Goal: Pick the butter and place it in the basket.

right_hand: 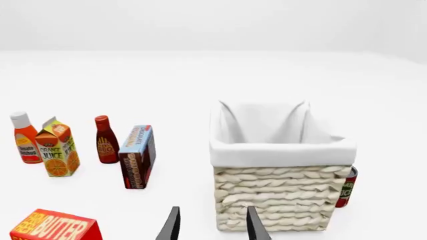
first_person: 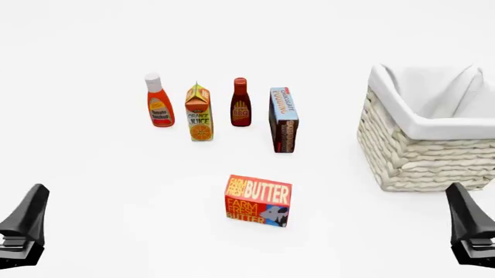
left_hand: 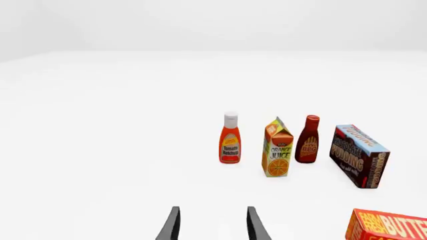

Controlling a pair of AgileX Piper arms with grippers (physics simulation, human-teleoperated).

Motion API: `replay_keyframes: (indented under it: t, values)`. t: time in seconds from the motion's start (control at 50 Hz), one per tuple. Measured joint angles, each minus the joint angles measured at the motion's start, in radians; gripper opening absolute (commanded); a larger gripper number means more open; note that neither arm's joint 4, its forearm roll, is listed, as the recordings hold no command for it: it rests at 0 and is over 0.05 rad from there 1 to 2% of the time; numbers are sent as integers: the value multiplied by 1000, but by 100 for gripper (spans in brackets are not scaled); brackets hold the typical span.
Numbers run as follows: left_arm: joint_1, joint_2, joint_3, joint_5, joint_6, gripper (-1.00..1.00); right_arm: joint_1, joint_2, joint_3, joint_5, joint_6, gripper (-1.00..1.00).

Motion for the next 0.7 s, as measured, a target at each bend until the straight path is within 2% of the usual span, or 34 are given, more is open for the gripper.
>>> replay_keyframes:
  t: [0.34,0.7]
  values:
    - [0,0,0,0,0,100,34,93,-23,-63,-20,100]
    - [0,0,0,0,0,100,165,337,-136,-178,-106,100]
